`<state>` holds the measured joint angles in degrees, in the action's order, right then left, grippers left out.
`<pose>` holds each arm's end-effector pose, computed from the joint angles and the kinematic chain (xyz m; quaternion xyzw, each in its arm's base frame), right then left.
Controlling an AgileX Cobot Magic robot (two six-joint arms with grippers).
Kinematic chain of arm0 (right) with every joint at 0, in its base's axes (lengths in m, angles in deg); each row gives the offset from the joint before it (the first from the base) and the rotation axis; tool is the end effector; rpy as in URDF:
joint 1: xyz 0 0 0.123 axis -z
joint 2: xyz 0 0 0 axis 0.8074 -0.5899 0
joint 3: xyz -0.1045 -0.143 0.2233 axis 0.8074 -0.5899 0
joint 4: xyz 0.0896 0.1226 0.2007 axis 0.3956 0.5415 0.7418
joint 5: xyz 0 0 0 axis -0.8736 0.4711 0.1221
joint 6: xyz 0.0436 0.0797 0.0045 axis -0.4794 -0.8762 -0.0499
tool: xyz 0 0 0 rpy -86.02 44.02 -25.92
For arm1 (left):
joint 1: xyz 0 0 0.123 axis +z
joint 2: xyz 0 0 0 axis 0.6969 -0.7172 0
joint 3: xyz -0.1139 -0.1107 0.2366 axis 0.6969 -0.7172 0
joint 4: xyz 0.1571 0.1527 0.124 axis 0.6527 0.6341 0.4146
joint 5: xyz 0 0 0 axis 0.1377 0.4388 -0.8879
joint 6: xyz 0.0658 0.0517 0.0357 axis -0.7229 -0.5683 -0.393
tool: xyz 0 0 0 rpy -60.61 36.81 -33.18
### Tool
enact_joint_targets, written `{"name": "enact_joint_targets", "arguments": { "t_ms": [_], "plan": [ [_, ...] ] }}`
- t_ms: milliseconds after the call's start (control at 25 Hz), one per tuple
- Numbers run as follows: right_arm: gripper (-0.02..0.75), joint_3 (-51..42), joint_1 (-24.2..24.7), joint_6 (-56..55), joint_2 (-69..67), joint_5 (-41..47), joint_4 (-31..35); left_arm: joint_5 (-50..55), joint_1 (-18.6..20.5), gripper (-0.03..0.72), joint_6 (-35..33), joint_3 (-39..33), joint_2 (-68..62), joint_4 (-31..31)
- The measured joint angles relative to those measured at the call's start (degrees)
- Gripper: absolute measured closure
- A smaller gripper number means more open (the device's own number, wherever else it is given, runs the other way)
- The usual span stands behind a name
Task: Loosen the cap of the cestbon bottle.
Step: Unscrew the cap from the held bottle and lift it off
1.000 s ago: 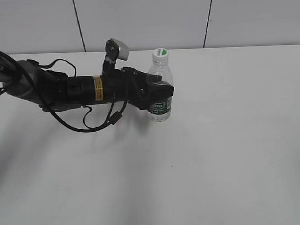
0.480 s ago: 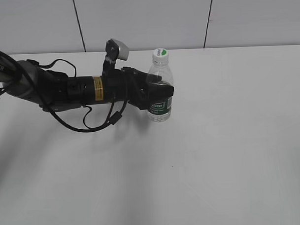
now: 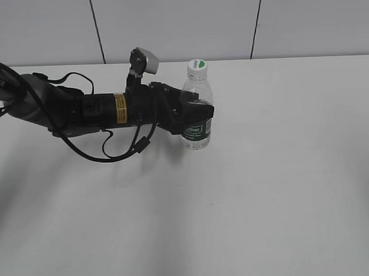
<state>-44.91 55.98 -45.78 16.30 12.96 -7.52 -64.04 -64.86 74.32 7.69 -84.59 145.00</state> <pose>0.0673 0.0015 0.3337 -0.0368 0.9022 -0.0091 0.4297 0.3896 -0.2236 0.0984 0.3964 0.6721 -0.4340 0.4503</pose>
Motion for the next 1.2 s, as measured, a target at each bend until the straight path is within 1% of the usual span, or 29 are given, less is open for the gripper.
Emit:
{"name": "enact_joint_targets", "arguments": {
  "t_ms": [80,200,280,440,600,800,920,1200],
  "plan": [
    [0.220,2.42,0.00,0.05,-4.86,-3.55,1.07,0.00,0.00,0.262,0.00,0.00,0.00,0.00],
    [0.242,7.30,0.00,-0.01,-12.99,-3.54,1.62,0.00,0.00,0.262,0.00,0.00,0.00,0.00],
    [0.272,11.23,0.00,-0.79,-19.22,-1.76,1.82,0.00,0.00,0.262,0.00,0.00,0.00,0.05],
    [0.315,21.03,0.00,-3.06,-32.64,4.96,1.95,-0.18,0.00,0.262,0.00,0.00,0.00,0.05],
    [0.323,32.43,0.00,-6.72,-43.26,10.21,1.95,-0.17,0.00,0.262,0.00,0.00,0.00,0.05],
    [0.323,45.15,-0.36,-9.81,-52.93,10.73,2.05,-0.17,0.00,0.262,0.00,0.00,0.00,0.07],
    [0.323,49.69,-2.13,-12.14,-57.77,10.73,2.05,-0.17,0.04,0.262,0.00,0.04,0.00,0.18],
    [0.323,57.66,-10.27,-16.94,-69.70,10.88,3.43,-0.41,0.11,0.262,-0.05,0.11,0.00,1.20]
  ]
}}
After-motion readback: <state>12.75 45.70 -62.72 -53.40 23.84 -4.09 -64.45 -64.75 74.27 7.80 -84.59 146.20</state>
